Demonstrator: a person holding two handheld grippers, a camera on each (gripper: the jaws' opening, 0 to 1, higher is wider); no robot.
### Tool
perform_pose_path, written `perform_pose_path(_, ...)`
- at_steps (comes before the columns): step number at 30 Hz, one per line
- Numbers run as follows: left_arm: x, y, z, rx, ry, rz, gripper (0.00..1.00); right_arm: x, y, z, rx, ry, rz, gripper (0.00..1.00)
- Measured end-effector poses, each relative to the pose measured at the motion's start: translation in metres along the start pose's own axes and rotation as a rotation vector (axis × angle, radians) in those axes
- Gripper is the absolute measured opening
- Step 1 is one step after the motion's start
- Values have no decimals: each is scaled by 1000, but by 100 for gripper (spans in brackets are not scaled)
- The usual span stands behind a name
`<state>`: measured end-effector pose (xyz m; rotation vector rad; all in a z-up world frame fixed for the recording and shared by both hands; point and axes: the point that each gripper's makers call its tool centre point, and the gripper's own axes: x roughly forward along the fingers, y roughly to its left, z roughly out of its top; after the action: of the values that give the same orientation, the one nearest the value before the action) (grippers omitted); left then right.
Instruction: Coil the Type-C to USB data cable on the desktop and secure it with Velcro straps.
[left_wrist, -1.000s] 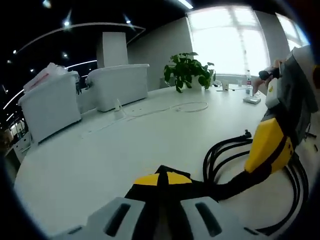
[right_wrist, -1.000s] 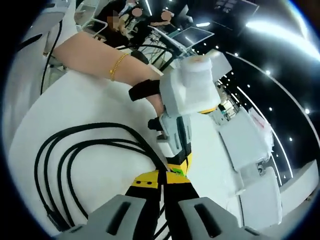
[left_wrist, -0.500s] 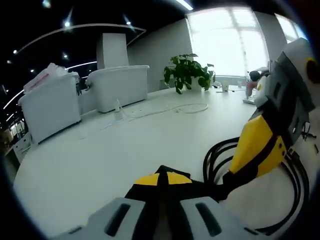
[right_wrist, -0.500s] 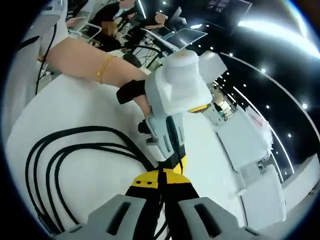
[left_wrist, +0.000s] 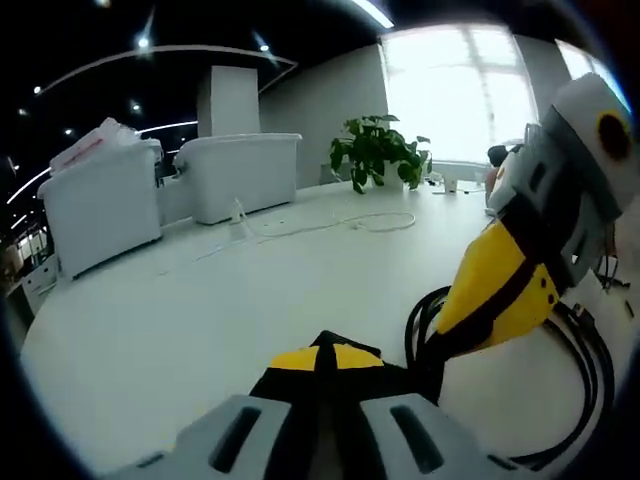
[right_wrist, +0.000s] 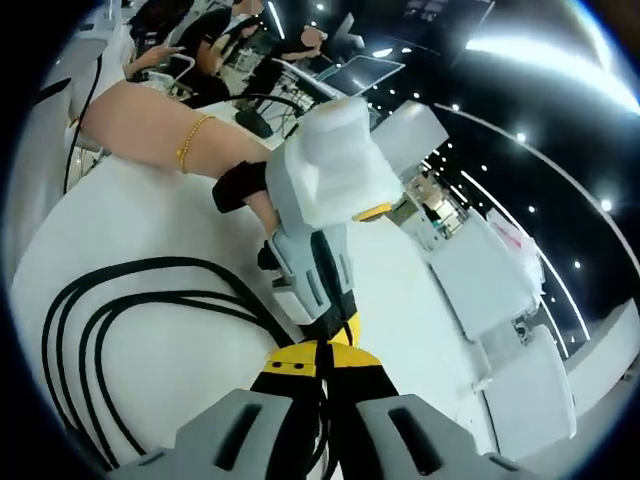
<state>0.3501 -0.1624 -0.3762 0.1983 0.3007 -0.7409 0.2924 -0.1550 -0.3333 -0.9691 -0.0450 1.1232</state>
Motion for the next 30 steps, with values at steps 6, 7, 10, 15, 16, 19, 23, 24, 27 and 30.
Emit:
perform_pose_path(6, 1, 0, 0, -10, -7, -2, 5, 8, -11, -6, 215, -63, 16, 2)
perform_pose_path(7, 1, 0, 0, -13, -9, -2, 5, 8, -14, -6, 239, -70, 13, 2)
perform_pose_path(10, 0, 1, 0, -20, -10, -2, 4, 7, -21, -7, 289, -72, 8, 2)
perform_pose_path(15, 0, 2, 0, -26, -10, -3, 4, 6, -30, -12, 358, -84, 0, 2)
perform_pose_path(16, 0, 2, 0, -29, -11, -4, 4, 5, -31, -13, 372, -87, -1, 2)
perform_pose_path(19, 0, 3, 0, -38, -14, -5, 4, 5, -32, -16, 419, -100, -2, 2)
perform_pose_path(23, 0, 2, 0, -45, -18, -6, 4, 4, -33, -19, 452, -111, -10, 2)
perform_pose_path(24, 1, 2, 0, -47, -19, -7, 4, 3, -33, -19, 457, -114, -12, 2)
perform_pose_path(27, 1, 2, 0, -50, -20, -8, 4, 2, -37, -20, 476, -128, -19, 2)
perform_pose_path(30, 1, 1, 0, -49, -20, -10, 4, 3, -39, -23, 501, -133, -25, 2)
